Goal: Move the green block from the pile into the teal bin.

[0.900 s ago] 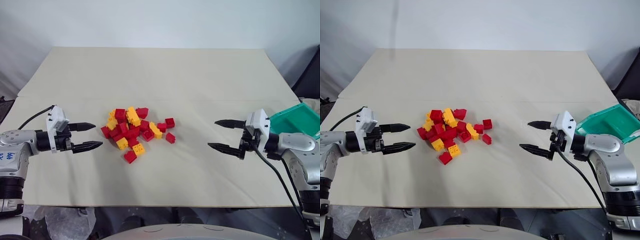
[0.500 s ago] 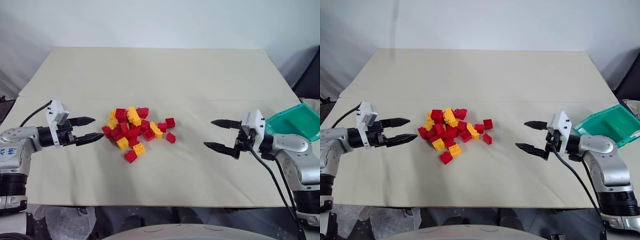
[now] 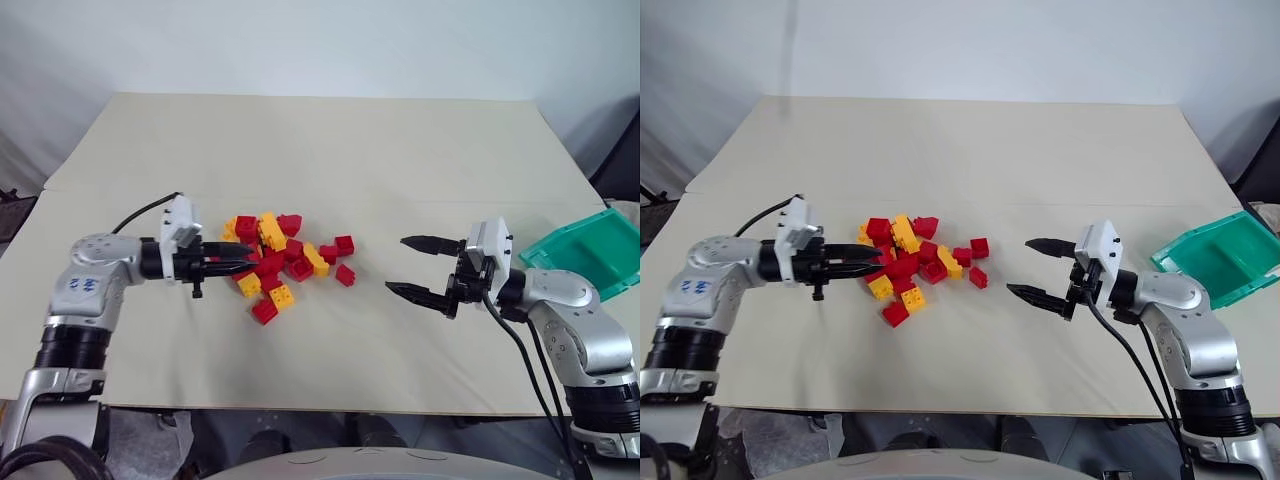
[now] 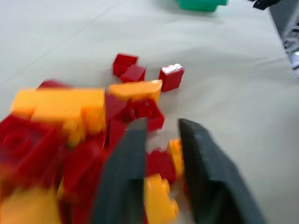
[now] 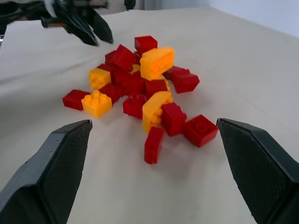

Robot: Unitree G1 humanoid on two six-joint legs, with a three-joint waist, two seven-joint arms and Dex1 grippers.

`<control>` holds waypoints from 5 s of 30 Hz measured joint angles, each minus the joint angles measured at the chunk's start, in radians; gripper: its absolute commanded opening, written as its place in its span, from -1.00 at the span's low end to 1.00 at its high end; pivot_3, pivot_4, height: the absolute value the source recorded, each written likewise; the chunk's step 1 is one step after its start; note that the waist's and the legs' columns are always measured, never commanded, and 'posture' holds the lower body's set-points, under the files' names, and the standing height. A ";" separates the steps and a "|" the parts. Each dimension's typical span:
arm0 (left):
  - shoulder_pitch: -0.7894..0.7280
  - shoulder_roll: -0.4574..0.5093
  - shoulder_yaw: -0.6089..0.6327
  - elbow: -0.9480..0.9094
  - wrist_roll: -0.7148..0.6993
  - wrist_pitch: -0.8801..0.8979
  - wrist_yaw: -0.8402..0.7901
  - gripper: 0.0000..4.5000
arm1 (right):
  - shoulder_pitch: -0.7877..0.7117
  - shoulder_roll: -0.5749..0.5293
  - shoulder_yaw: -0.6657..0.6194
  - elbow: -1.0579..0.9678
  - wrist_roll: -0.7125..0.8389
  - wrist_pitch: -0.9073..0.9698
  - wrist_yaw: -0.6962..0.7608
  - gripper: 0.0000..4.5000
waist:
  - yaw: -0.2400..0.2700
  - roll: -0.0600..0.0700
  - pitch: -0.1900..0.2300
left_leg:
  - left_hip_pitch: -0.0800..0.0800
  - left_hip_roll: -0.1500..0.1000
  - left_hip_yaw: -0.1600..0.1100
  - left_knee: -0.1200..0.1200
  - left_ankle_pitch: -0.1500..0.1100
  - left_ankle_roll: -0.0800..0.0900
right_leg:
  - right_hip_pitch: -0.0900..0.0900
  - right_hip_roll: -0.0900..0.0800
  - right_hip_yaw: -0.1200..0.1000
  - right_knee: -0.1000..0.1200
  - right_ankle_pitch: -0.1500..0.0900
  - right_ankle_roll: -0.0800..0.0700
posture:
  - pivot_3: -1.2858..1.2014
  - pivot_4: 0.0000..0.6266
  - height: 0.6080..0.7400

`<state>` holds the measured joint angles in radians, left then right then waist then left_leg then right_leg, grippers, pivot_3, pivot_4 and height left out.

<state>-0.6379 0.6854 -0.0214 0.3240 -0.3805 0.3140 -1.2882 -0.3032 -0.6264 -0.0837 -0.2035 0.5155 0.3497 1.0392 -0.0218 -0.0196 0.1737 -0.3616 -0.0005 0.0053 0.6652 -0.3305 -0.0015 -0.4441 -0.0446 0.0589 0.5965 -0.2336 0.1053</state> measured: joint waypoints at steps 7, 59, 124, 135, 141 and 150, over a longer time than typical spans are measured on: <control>-0.144 -0.116 -0.088 0.337 0.122 -0.148 -0.031 -0.98 | 0.069 0.023 -0.002 -0.053 0.000 0.000 -0.052 1.00 | -0.004 0.000 0.000 | -0.002 -0.001 0.001 0.002 0.000 0.000 | -0.001 0.001 0.000 0.000 0.000 0.000 | 0.03 -0.52 1.00; -0.015 0.103 0.112 -0.072 0.157 0.285 0.343 0.98 | -0.051 0.041 0.038 0.071 -0.032 -0.087 -0.034 1.00 | 0.000 0.000 0.000 | -0.006 0.002 -0.006 0.010 0.000 0.001 | -0.002 -0.003 -0.002 0.006 0.001 0.001 | 0.03 -0.52 1.00; -0.434 -0.543 -0.199 0.449 0.337 -0.178 0.113 0.48 | 0.260 -0.094 -0.247 -0.166 -0.007 0.016 -0.218 1.00 | 0.021 -0.002 0.001 | -0.007 -0.004 0.004 0.016 -0.001 0.004 | -0.002 0.003 0.004 0.003 0.003 0.005 | 0.03 -0.52 1.00; -0.378 -0.452 -0.173 0.369 0.293 -0.201 0.028 0.99 | 0.318 -0.106 -0.281 -0.231 0.026 0.067 -0.257 1.00 | 0.020 -0.002 0.002 | -0.007 -0.003 0.001 0.016 -0.001 0.004 | -0.002 0.002 0.004 0.006 0.003 0.005 | 0.03 -0.52 1.00; -0.363 -0.251 -0.041 0.353 0.221 -0.195 0.004 0.99 | 0.485 -0.200 -0.445 -0.264 0.057 0.137 -0.201 1.00 | 0.020 -0.001 0.002 | -0.008 -0.003 -0.002 0.016 -0.001 0.004 | -0.002 0.002 0.003 0.005 0.003 0.005 | 0.03 -0.52 1.00; -0.219 -0.097 0.090 0.336 0.117 -0.156 -0.061 0.99 | 0.440 -0.303 -0.501 -0.261 0.070 0.260 -0.193 1.00 | 0.010 -0.003 0.003 | -0.006 -0.001 -0.001 0.017 -0.001 0.004 | 0.000 0.002 0.003 0.006 0.003 0.006 | 0.03 -0.52 1.00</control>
<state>-0.8566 0.5883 0.0683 0.6596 -0.2639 0.1584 -1.3489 0.1366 -0.9291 -0.5850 -0.4643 0.5860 0.6095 0.8459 -0.0122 -0.0228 0.1765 -0.3674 -0.0017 0.0045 0.6817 -0.3312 0.0030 -0.4445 -0.0430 0.0617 0.6021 -0.2303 0.1113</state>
